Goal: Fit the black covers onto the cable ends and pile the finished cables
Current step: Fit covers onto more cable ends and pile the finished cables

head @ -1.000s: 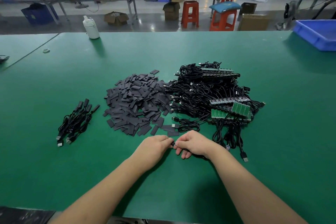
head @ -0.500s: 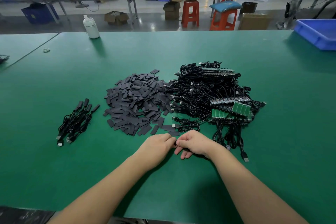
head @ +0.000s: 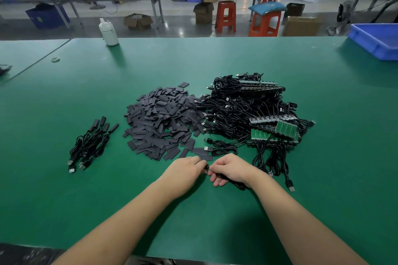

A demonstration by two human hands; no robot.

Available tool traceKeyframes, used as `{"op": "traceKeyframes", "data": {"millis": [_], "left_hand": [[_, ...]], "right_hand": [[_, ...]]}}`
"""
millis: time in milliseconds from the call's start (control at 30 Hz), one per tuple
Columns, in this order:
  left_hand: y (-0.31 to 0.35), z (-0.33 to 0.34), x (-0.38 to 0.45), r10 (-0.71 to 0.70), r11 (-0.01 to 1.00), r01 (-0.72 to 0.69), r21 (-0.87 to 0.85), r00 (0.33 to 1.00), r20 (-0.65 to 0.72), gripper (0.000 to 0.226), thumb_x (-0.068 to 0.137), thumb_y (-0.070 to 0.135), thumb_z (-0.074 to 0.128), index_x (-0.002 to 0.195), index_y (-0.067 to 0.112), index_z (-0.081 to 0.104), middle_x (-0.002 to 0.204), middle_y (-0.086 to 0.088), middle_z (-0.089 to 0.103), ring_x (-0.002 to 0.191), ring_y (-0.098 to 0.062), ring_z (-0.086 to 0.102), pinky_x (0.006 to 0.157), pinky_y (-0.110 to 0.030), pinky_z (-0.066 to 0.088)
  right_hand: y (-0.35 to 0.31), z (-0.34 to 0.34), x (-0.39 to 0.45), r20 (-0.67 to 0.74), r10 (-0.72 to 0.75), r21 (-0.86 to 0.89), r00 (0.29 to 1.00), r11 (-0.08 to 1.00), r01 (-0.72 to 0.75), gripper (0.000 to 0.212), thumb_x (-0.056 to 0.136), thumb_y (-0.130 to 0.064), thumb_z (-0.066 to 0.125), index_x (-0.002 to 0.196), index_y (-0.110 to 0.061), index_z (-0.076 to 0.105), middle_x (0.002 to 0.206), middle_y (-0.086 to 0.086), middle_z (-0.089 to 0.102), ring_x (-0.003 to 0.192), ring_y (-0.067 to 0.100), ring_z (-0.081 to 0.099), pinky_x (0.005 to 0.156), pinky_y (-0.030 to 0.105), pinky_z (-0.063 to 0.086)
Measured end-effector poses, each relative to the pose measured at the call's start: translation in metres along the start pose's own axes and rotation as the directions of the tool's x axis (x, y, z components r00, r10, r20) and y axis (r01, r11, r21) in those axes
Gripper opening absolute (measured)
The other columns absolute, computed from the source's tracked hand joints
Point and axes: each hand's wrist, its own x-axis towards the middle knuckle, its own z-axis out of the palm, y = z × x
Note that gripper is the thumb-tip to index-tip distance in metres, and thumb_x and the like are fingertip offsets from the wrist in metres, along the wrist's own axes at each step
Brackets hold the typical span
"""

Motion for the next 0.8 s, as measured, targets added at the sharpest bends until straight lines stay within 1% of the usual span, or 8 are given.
{"op": "traceKeyframes", "data": {"millis": [133, 267, 367, 567, 667, 733, 767, 800], "left_hand": [[0.000, 0.002, -0.001, 0.017, 1.000, -0.017, 0.002, 1.000, 0.021, 0.024, 0.100, 0.021, 0.044, 0.121, 0.014, 0.055, 0.105, -0.003, 0.058, 0.095, -0.023, 0.057, 0.079, -0.034, 0.045], [0.003, 0.002, 0.000, 0.044, 0.999, -0.045, 0.023, 0.998, 0.040, 0.029, 0.094, 0.014, 0.048, 0.122, 0.011, 0.055, 0.106, -0.006, 0.058, 0.094, -0.027, 0.058, 0.077, -0.039, 0.051], [0.006, 0.003, 0.000, 0.035, 0.998, -0.037, 0.042, 0.998, 0.057, 0.030, 0.094, 0.012, 0.047, 0.124, 0.010, 0.053, 0.110, -0.007, 0.057, 0.096, -0.028, 0.057, 0.079, -0.041, 0.051], [0.007, 0.006, 0.001, 0.014, 0.997, -0.018, 0.069, 0.998, 0.055, 0.032, 0.095, 0.013, 0.046, 0.126, 0.012, 0.051, 0.114, -0.006, 0.056, 0.099, -0.026, 0.055, 0.084, -0.038, 0.049], [0.008, 0.009, 0.002, 0.037, 0.994, -0.041, 0.102, 0.998, 0.045, 0.036, 0.093, 0.012, 0.045, 0.129, 0.011, 0.050, 0.117, -0.006, 0.055, 0.099, -0.025, 0.053, 0.086, -0.037, 0.047], [0.009, 0.012, 0.003, 0.026, 0.999, -0.026, 0.029, 1.000, -0.002, 0.043, 0.093, 0.013, 0.046, 0.136, 0.011, 0.047, 0.124, -0.005, 0.053, 0.105, -0.025, 0.051, 0.092, -0.036, 0.046], [0.011, 0.012, 0.003, -0.033, 0.995, 0.028, -0.093, 0.998, -0.056, 0.044, 0.095, 0.014, 0.047, 0.139, 0.013, 0.047, 0.128, -0.004, 0.053, 0.110, -0.022, 0.051, 0.095, -0.035, 0.045], [0.013, 0.011, 0.003, -0.140, 0.961, 0.108, -0.254, 0.984, -0.111, 0.043, 0.097, 0.015, 0.049, 0.140, 0.015, 0.047, 0.130, -0.001, 0.054, 0.113, -0.018, 0.051, 0.097, -0.031, 0.045]], "right_hand": [[0.000, -0.001, 0.000, 0.003, -0.007, -0.015, 1.000, 1.000, 0.007, 0.024, 0.103, -0.014, 0.053, 0.099, 0.004, 0.069, 0.081, 0.011, 0.070, 0.067, 0.014, 0.069, 0.067, 0.022, 0.058], [0.001, 0.001, 0.000, 0.004, -0.016, -0.015, 1.000, 1.000, 0.016, 0.022, 0.103, -0.013, 0.053, 0.094, 0.001, 0.068, 0.079, 0.011, 0.069, 0.065, 0.014, 0.068, 0.065, 0.021, 0.058], [0.002, 0.001, 0.000, 0.000, -0.021, -0.012, 1.000, 1.000, 0.021, 0.021, 0.103, -0.011, 0.053, 0.091, -0.001, 0.067, 0.077, 0.011, 0.069, 0.062, 0.013, 0.067, 0.063, 0.021, 0.057], [0.002, 0.002, 0.000, -0.002, -0.019, -0.019, 1.000, 1.000, 0.019, 0.021, 0.102, -0.010, 0.052, 0.090, -0.001, 0.067, 0.076, 0.010, 0.069, 0.062, 0.014, 0.067, 0.063, 0.021, 0.057], [0.002, 0.002, 0.000, -0.007, -0.020, -0.019, 1.000, 1.000, 0.020, 0.022, 0.101, -0.007, 0.051, 0.087, -0.003, 0.067, 0.076, 0.011, 0.069, 0.063, 0.015, 0.068, 0.063, 0.021, 0.057], [0.002, 0.002, 0.000, -0.012, -0.024, -0.003, 1.000, 1.000, 0.024, 0.021, 0.100, -0.006, 0.051, 0.087, -0.003, 0.067, 0.077, 0.012, 0.069, 0.062, 0.014, 0.067, 0.062, 0.021, 0.057], [0.002, 0.002, 0.000, -0.015, -0.027, 0.010, 1.000, 1.000, 0.027, 0.020, 0.101, -0.007, 0.052, 0.089, -0.002, 0.068, 0.077, 0.011, 0.069, 0.061, 0.013, 0.067, 0.062, 0.021, 0.056], [0.003, 0.002, 0.000, -0.020, -0.031, 0.026, 0.999, 0.999, 0.031, 0.020, 0.101, -0.009, 0.053, 0.092, 0.000, 0.068, 0.077, 0.010, 0.069, 0.061, 0.013, 0.067, 0.061, 0.021, 0.056]]}}
